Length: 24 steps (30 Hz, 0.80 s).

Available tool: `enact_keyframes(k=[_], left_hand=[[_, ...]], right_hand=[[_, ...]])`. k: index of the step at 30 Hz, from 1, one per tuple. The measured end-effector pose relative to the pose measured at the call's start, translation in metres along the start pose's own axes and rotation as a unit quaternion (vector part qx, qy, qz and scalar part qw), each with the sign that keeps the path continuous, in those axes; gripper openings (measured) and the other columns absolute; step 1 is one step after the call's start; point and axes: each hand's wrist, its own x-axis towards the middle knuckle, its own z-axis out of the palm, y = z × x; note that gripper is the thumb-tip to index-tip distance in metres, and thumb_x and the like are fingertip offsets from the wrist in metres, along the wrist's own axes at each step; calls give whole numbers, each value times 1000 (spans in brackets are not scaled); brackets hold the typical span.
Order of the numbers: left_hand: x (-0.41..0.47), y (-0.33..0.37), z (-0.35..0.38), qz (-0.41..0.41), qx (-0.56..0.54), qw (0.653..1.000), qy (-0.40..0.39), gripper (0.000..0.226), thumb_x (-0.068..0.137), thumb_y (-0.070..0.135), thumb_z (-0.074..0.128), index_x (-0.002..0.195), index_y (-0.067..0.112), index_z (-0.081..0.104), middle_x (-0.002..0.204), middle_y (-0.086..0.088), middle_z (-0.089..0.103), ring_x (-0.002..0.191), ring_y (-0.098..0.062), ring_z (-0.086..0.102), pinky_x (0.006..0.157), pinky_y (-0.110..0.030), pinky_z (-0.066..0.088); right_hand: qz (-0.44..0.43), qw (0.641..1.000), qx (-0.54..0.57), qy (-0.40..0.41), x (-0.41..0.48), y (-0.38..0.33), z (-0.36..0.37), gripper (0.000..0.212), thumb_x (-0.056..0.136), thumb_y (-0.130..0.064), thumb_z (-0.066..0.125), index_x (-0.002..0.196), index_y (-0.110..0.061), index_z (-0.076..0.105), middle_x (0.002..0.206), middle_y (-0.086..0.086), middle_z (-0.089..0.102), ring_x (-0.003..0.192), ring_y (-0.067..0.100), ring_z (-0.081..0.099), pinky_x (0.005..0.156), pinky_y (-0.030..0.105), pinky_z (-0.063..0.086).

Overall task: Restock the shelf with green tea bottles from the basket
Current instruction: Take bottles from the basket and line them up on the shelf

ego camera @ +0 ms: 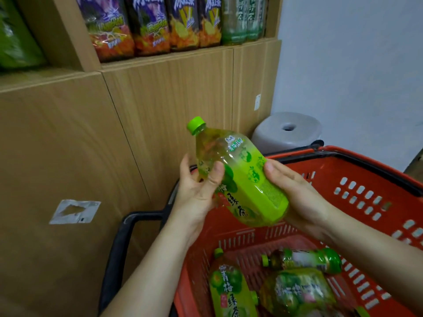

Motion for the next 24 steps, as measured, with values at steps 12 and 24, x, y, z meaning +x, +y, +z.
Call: enact_keyframes(k=[12, 24], left_hand=[[2, 6, -10, 223, 232, 932, 166, 106, 55, 41, 88, 142, 18, 31, 129, 4, 59, 117, -7, 58, 99, -35, 48], [3, -5, -9, 184, 371, 895, 164, 117, 47, 63, 81, 145, 31, 26, 132, 7, 57, 119, -13, 55, 101, -37, 46]], right_hand=[[230, 953, -192, -54, 64, 44, -2, 74, 82, -75, 30, 128, -24, 58, 118, 5, 69, 103, 22, 67, 86, 39, 51], [351, 824, -435, -92, 55, 244, -28, 97, 51, -74, 74, 124, -11, 59, 122, 6, 66, 104, 20, 64, 92, 29, 51]])
